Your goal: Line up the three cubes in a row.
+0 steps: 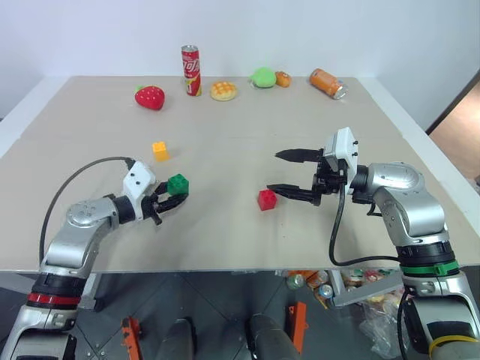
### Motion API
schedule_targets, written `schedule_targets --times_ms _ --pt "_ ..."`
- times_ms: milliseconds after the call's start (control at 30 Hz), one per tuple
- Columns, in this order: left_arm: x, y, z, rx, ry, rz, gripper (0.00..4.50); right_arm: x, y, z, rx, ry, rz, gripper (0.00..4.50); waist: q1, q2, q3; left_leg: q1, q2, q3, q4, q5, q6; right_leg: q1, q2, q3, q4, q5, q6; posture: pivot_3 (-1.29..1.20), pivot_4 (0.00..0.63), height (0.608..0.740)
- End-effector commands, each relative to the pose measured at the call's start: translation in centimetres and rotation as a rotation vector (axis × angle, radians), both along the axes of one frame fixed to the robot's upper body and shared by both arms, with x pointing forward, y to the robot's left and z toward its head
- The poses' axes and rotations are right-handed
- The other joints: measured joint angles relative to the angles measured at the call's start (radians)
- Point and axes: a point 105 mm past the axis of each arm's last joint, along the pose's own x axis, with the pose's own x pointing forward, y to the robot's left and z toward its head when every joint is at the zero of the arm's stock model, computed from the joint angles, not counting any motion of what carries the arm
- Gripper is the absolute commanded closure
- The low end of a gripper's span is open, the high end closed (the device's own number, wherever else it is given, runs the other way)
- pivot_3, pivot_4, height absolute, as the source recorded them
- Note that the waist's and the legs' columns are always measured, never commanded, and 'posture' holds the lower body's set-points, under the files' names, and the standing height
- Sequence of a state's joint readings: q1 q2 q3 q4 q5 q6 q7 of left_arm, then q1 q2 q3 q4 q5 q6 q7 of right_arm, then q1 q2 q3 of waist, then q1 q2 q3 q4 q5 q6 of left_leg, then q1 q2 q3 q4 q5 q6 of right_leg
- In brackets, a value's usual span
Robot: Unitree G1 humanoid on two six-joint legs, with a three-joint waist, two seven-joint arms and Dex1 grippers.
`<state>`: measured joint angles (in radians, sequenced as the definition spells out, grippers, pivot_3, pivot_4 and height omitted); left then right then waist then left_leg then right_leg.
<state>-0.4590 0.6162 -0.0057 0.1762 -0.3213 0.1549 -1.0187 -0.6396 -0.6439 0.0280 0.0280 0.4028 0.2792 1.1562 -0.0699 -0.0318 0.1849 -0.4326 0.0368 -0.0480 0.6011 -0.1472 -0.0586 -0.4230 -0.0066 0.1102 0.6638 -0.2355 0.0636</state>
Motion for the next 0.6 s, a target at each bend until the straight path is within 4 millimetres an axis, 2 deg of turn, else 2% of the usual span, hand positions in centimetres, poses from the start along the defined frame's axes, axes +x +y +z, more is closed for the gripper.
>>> schedule_targets --times_ms 33,200,367,467,600 --pt "0.5 -0.9 0.5 0.058 -0.058 -0.144 2.99 -0.3 -0.2 1.5 -0.001 -0.060 0.003 0.47 0.000 0.000 0.000 0.000 0.000 0.000 0.000 0.000 0.000 0.000 0.000 0.000 0.000 0.000 0.000 0.00 0.150 0.740" --pt "2.4 -3.8 0.2 0.094 -0.047 -0.303 2.99 -1.2 -1.1 1.8 0.002 -0.066 -0.034 0.47 0.008 0.000 0.000 -0.002 -0.001 -0.001 0.001 0.000 0.000 -0.001 0.000 0.000 0.000 0.000 0.003 0.00 0.150 0.740" --pt "3.1 -5.7 0.0 0.128 -0.023 -0.401 2.99 -1.6 -2.6 2.2 0.008 -0.068 -0.106 0.47 0.011 0.000 0.000 -0.005 -0.002 -0.002 0.002 -0.001 0.001 -0.002 0.000 0.000 0.000 0.001 0.008 0.00 0.150 0.740" --pt "3.1 -7.5 -0.8 0.148 0.007 -0.466 2.99 -1.6 -5.7 2.7 0.025 -0.069 -0.233 0.47 0.015 0.000 0.000 -0.005 -0.002 -0.004 0.001 -0.001 0.003 -0.002 0.000 0.000 0.000 0.001 0.009 0.00 0.150 0.740" --pt "3.0 -9.0 -1.3 0.138 0.013 -0.500 2.99 -2.2 -7.5 2.1 0.019 -0.046 -0.302 0.47 0.019 0.000 0.000 -0.005 -0.003 -0.005 0.001 -0.002 0.003 -0.002 0.000 -0.001 0.000 0.000 0.009 0.00 0.150 0.740"
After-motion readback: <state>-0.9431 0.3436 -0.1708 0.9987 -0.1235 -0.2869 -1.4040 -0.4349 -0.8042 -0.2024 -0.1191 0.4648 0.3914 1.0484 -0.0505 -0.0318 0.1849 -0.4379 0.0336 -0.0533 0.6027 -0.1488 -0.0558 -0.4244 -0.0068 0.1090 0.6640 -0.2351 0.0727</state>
